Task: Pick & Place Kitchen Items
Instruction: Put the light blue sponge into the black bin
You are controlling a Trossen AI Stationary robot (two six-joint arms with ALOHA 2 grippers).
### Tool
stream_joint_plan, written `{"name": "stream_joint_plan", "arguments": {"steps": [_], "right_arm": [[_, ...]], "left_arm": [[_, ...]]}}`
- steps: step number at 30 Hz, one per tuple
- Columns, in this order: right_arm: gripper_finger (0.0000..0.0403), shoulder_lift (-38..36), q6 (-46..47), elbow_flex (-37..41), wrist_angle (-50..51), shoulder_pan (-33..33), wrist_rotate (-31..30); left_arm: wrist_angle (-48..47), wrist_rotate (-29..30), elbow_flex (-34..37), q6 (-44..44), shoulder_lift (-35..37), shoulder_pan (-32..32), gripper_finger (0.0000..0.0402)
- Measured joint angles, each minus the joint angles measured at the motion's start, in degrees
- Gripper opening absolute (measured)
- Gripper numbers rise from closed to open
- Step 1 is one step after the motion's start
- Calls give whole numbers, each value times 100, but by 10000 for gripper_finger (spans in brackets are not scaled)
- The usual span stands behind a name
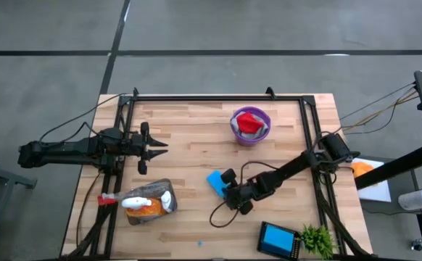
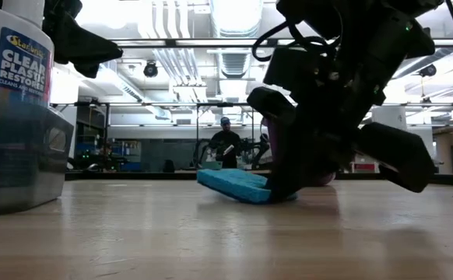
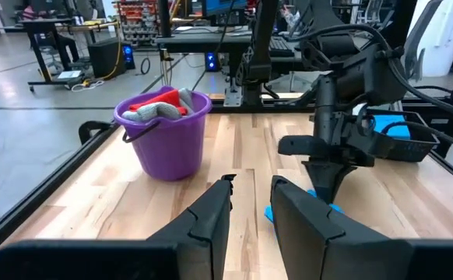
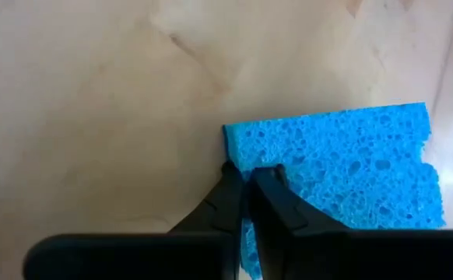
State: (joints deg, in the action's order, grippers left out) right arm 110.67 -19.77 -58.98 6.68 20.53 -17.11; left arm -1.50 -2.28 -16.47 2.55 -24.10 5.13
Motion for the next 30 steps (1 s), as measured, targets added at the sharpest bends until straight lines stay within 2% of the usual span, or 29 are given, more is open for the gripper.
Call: {"name": "stream_joint_plan", "arguments": {"steps": [4,11,16,20,25,27,30], "right_arm": [[18,-242,-2,37,171,11,-76],[18,-1282,2,39,362,149,149],[18,-2276,2,241,-116,281,1055],[18,-3043,39,869,-1042,341,2119],[18,-3939,489,1724,-1942,503,2797],[18,-4237,731,1937,-2059,642,3055],[18,-4640,1114,2105,-2071,943,3135]], "left_arm": [[-4,-1,0,2,0,0,99],[-11,-2,0,15,-1,0,99],[-28,-2,0,15,-4,0,99],[-152,-4,0,14,-4,0,99],[-364,-6,0,13,-4,0,99],[-376,-4,0,13,-4,0,99],[-402,-4,0,13,-4,0,99]]}}
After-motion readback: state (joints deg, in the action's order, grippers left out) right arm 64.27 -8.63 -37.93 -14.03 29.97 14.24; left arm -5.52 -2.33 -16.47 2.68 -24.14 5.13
